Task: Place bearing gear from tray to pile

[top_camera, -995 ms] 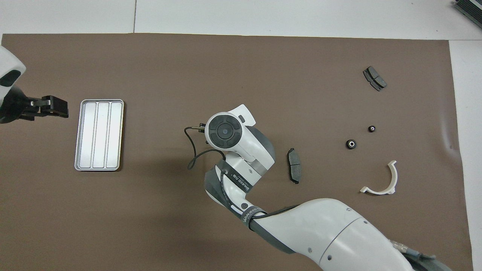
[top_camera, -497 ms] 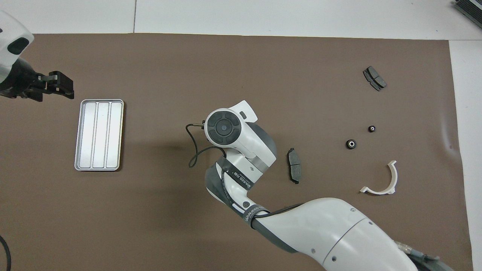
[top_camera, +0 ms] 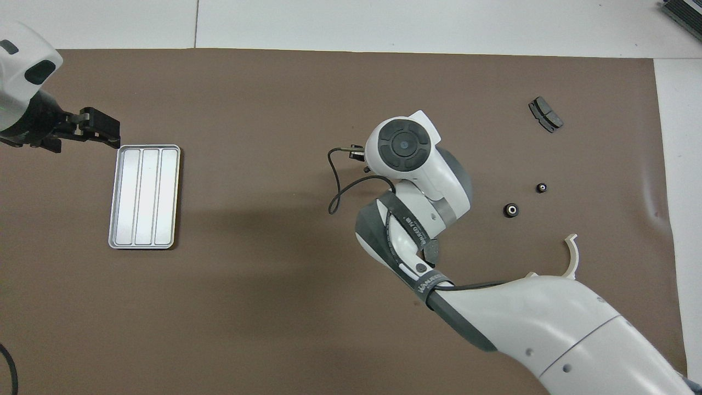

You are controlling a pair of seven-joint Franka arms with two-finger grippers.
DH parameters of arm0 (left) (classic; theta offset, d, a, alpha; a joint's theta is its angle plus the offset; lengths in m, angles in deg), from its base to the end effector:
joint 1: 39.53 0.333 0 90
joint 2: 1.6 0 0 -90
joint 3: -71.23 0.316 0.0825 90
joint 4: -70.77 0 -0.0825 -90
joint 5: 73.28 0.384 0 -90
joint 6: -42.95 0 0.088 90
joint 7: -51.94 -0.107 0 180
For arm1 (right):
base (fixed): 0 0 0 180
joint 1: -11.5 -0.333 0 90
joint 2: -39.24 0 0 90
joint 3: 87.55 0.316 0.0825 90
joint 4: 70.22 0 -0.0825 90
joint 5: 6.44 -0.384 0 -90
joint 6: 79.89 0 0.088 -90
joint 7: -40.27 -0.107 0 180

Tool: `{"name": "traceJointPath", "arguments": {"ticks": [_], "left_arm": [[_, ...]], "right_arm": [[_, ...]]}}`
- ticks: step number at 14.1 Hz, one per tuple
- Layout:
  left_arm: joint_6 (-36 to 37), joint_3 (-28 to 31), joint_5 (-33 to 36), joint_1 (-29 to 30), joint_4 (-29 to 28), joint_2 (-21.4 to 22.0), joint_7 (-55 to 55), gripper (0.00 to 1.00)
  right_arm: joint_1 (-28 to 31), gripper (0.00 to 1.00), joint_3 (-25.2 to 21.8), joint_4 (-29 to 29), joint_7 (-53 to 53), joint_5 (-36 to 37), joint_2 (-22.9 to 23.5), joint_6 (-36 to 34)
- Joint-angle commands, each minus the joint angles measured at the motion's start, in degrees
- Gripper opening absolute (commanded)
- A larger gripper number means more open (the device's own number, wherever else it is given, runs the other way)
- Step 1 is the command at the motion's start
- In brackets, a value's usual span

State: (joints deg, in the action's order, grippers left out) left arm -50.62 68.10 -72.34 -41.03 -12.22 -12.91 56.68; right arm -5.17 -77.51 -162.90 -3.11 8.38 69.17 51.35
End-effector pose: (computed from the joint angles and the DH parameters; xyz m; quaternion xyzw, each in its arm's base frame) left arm 0.6169 -0.0451 0.5722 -1.0000 -0.0009 0.0060 0.0033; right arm 0.6356 0.2946 0.3404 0.9915 -0.0823 0.1010 0.0038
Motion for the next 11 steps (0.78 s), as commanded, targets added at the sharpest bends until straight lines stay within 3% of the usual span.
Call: {"name": "traceJointPath", "arguments": {"ticks": [1, 5, 10, 11], "left_arm": [[-2.7, 0.6, -0.5, -0.9, -1.9, 1.6, -0.8, 1.0], [-3.4, 0.6, -0.4, -0.7, -3.7, 2.2, -4.2, 1.0], [-3.8, 0.7, -0.5, -0.7, -3.9, 2.2, -8.9, 1.0], [-3.8, 0.7, -0.4, -0.7, -4.0, 2.3, -8.8, 1.0]], "right_arm": [[6.3, 0.0, 1.0, -8.6, 8.6, -0.8, -6.2, 0.4], [14.3, 0.0, 1.0, -9.7, 21.6, -1.2, -6.2, 0.8], [21.8, 0.0, 0.9, -7.9, 31.4, -2.8, -2.3, 3.8], [22.3, 0.09, 0.9, -6.4, 33.4, -4.1, -1.6, 3.7]]}}
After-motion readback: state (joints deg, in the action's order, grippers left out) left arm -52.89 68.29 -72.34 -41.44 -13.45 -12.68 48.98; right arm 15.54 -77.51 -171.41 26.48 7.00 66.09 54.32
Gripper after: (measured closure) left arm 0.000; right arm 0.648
